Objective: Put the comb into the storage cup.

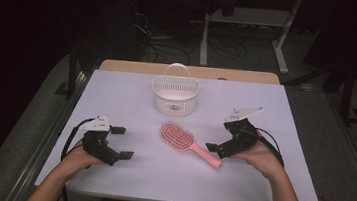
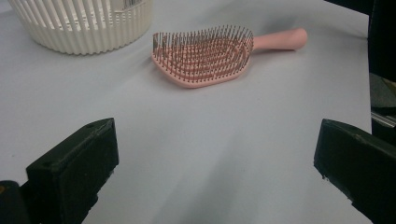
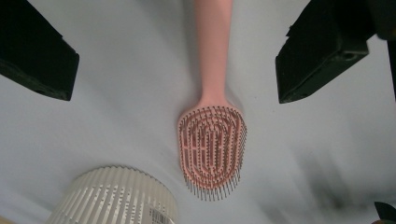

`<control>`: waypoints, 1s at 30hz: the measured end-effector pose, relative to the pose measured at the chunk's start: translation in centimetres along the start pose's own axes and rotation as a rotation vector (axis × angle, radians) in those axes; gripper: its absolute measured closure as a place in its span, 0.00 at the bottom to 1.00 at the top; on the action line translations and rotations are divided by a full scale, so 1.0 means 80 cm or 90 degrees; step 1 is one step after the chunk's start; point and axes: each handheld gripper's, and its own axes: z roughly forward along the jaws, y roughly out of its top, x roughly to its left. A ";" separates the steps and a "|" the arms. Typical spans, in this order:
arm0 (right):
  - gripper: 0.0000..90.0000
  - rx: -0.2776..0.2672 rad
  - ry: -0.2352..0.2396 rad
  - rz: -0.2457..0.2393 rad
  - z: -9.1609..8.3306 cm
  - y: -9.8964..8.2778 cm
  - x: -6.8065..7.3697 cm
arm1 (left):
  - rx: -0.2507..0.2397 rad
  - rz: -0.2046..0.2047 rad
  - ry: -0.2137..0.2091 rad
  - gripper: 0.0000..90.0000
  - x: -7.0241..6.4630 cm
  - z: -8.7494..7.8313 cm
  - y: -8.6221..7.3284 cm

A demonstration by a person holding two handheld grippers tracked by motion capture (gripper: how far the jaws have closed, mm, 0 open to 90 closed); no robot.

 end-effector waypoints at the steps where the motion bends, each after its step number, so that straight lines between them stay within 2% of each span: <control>1: 0.00 0.002 0.001 -0.002 0.001 0.002 0.000 | -0.001 0.000 0.000 0.00 0.000 0.000 0.000; 30: 0.00 0.004 0.001 -0.016 0.029 0.059 0.008 | -0.003 -0.010 -0.015 0.00 0.000 0.001 0.001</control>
